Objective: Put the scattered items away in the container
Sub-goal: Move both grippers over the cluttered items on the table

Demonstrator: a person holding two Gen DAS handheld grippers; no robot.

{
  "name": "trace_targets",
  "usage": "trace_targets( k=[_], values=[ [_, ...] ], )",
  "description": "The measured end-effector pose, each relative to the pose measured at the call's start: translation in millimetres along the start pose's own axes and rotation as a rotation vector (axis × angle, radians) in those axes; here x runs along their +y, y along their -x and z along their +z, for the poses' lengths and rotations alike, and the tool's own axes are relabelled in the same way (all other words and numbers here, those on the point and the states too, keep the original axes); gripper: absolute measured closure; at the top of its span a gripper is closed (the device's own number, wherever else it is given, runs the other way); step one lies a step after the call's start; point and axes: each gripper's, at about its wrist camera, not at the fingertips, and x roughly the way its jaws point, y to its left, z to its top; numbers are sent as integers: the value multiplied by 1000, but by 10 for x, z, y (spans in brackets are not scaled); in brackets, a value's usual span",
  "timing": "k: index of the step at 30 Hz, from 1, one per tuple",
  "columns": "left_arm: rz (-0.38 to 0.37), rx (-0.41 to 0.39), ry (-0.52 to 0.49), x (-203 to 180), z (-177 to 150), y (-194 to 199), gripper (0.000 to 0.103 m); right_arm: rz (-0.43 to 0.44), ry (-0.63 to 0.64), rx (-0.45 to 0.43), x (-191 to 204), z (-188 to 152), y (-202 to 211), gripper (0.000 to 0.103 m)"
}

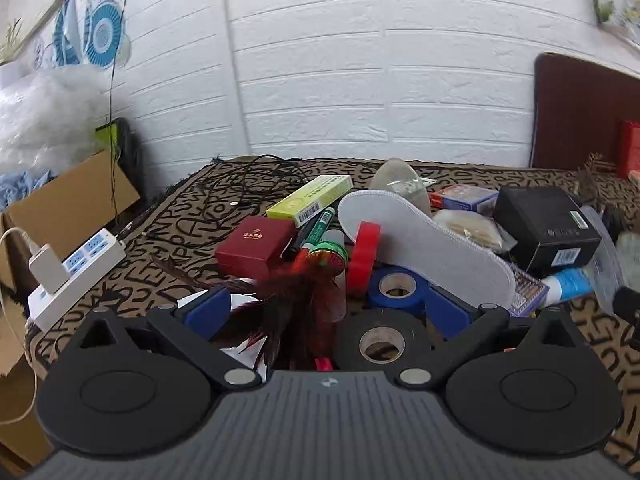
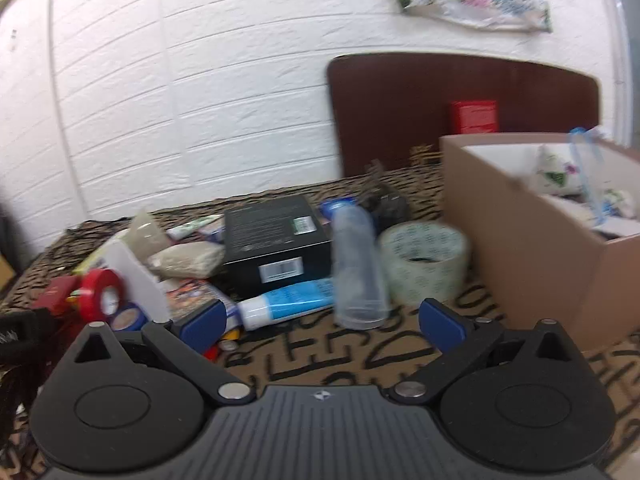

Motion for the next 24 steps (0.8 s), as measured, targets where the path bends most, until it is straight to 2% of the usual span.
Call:
trace_targets(
  k=[3,7,11,13,16,19,21,22,24],
  values=[
    [-77,1,41,9,89,-21,0,88,21,8,74,21,-62,0],
    [-186,27,66,-74,177,-128,0,99,97,4,207,83,-140,0],
    [-159,82,-15,-205,149,-323,0,94,141,11,258,82,-159,0],
    [-164,80,-28,-155,47,-299,0,99,159,21,286,44,-184,0],
    [-102,67,-38,-151,-5,-267,0,106,169,31,306,29,-206,0],
    [-26,55,-102,-208,58,-292,0,102,200,27,355,30,-219,0],
    [-87,8,-91,-127,63,-261,0,118,205,14,358,43,-203,0],
    [-127,3,-51,-61,75,-263,0,129,203,6,358,54,-198,0],
    [-184,42,63,84,106,-315,0,148,206,6,360,76,-214,0]
  ],
)
